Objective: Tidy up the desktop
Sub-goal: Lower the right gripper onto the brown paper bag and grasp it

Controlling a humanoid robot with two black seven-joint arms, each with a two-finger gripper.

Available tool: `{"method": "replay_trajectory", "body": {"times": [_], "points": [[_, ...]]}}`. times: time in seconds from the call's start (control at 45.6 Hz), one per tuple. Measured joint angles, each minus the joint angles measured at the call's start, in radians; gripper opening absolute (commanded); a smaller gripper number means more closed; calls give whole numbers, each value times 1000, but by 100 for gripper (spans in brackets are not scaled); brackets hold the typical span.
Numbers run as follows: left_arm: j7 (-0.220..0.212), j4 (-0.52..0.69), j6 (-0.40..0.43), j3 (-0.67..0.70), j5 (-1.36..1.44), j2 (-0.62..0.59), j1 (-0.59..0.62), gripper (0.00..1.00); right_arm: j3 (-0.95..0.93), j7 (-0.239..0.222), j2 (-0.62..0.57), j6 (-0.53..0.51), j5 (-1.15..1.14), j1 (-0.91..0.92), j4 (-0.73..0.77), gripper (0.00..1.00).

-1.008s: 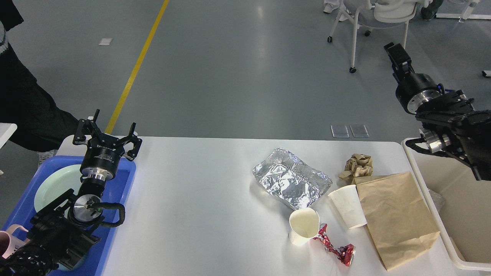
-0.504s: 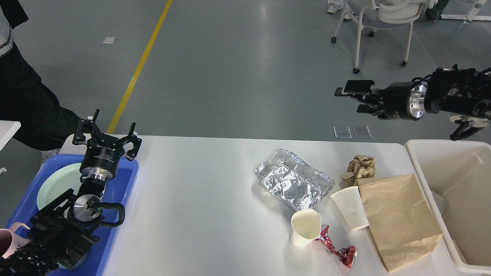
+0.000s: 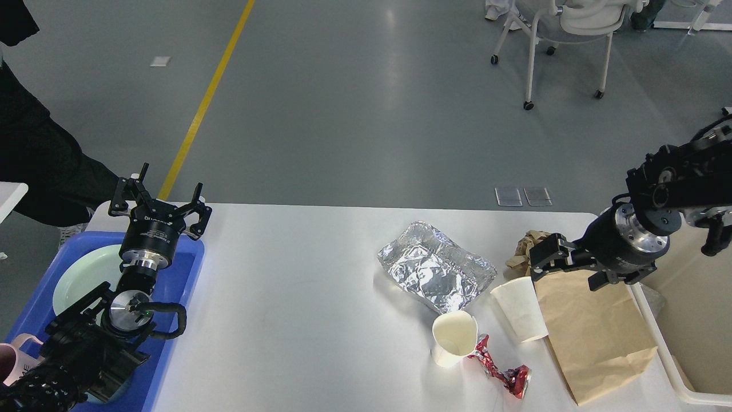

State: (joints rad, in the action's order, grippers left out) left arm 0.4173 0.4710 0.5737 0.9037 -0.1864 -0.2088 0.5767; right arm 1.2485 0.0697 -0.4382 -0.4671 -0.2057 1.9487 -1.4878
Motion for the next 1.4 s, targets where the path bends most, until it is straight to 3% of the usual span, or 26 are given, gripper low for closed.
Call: {"method": "replay_trajectory", "body": {"times": [0.219, 0.416, 0.636, 0.811, 0.855, 0.899, 0.964, 0.986, 1.03, 1.184, 1.403], "points": [[0, 0, 0, 1, 0, 0, 0, 97, 63, -8, -32, 39, 41, -65, 31, 100], [0, 0, 0, 1, 0, 0, 0, 97, 80, 3, -102, 223, 37, -349, 242, 100], [0, 0, 0, 1, 1, 0, 0, 97, -60, 79, -127, 318, 44, -668, 509, 100], [0, 0, 0, 1, 1, 0, 0, 97, -148, 95, -140, 338, 45, -794, 604, 100], [0, 0, 0, 1, 1, 0, 0, 97, -156, 95, -136, 350, 45, -825, 630, 96], [0, 0, 0, 1, 0, 0, 0, 97, -166, 95, -128, 364, 45, -861, 657, 84], [0, 0, 0, 1, 0, 0, 0, 97, -187, 97, -117, 381, 45, -905, 684, 45], [0, 0, 0, 1, 0, 0, 0, 97, -194, 100, -114, 384, 46, -915, 688, 19], [0, 0, 0, 1, 0, 0, 0, 97, -218, 117, -109, 391, 46, -936, 696, 1], [0, 0, 0, 1, 0, 0, 0, 97, -229, 144, -101, 401, 46, -961, 700, 0], [0, 0, 0, 1, 0, 0, 0, 97, -231, 145, -102, 415, 66, -962, 700, 0]]}}
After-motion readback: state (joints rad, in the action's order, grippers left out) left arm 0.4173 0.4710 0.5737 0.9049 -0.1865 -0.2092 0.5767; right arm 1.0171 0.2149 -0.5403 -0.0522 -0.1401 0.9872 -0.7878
